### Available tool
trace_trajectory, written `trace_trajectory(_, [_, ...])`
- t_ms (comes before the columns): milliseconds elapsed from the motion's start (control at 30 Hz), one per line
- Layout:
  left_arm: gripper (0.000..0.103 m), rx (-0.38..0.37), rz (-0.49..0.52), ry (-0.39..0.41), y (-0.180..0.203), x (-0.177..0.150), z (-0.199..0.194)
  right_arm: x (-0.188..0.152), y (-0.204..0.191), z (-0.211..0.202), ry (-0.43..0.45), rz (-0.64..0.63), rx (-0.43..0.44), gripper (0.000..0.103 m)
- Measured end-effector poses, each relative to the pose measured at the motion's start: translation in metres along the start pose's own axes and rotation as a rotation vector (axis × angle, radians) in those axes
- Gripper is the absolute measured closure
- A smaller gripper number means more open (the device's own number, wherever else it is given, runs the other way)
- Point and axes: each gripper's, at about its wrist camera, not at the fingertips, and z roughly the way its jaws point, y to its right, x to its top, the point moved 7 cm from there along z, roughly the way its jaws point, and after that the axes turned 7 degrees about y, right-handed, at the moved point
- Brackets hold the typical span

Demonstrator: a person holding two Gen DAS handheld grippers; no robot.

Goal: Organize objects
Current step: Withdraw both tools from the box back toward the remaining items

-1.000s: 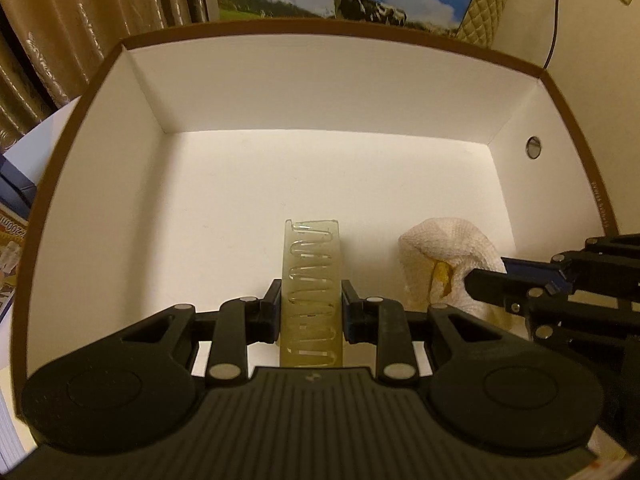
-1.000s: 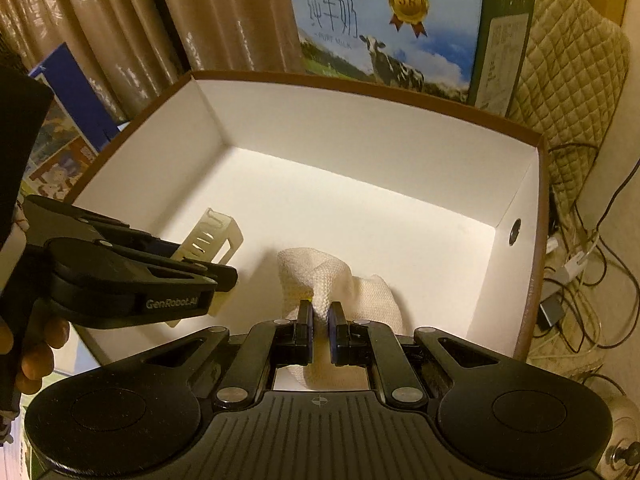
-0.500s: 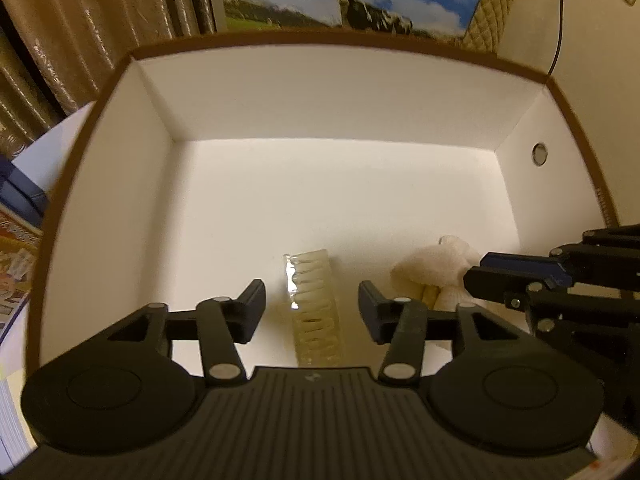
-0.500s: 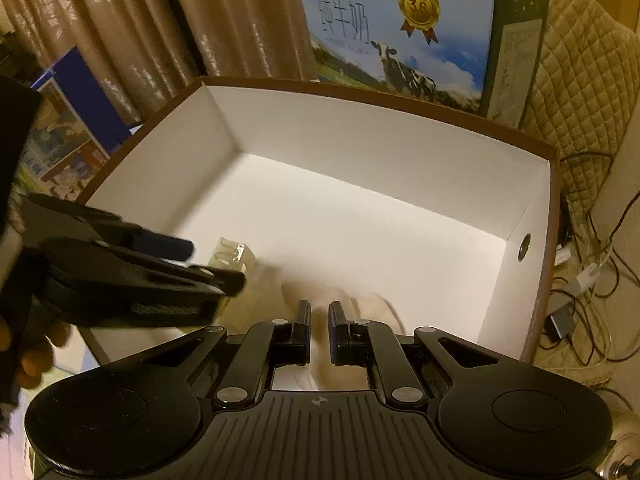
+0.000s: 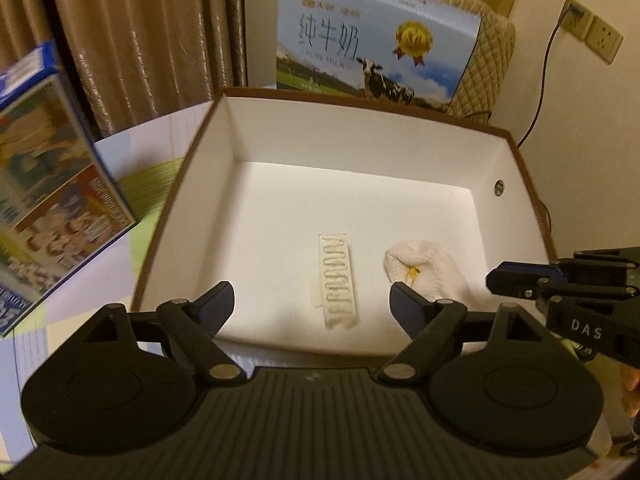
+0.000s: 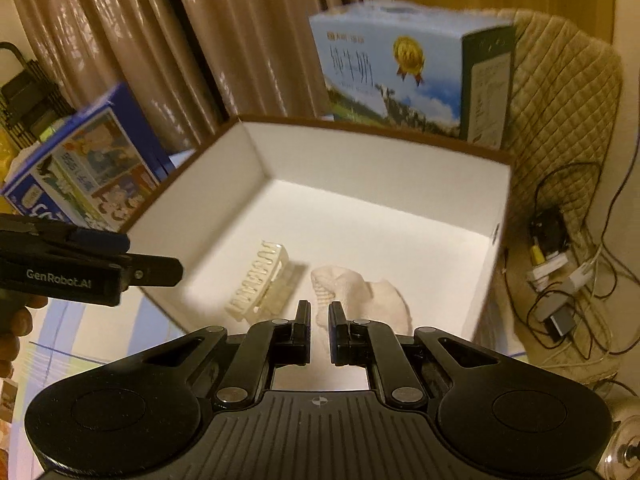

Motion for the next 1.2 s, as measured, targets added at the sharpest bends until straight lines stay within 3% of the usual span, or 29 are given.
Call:
trace_trajectory(167, [0.018,0.016,-0.018,0.032,-0.007,-0.015,-0.035,-0.01,-0.013,-0.03,0.038,0.029,0.017,0.099])
trace_trajectory(467, [0.017,0.029,-0.015,0.035,-0.017,-0.054,-0.087,-0.038,-0.042,-0.078,0.048,0.053,-0.043,0.098])
trace_trajectory(667, [0.017,0.026,-0.009,0.051,-0.029,-0.077,-0.121,-0.059,-0.064,-0.099,0.054,0.08,-0.086,0.09])
trace_trajectory(833, [0.016,0.013,-0.023,0.056,-0.043,-0.095,-0.146,-0.072,-0.084,-0.113,0.061,0.099,-0.106,0.077])
trace_trajectory(1200, [0.015,-0.005,-0.037,0.033,-0.067,-0.135,-0.172,-0.099,-0.115,-0.132,0.051,0.126,-0.136,0.068])
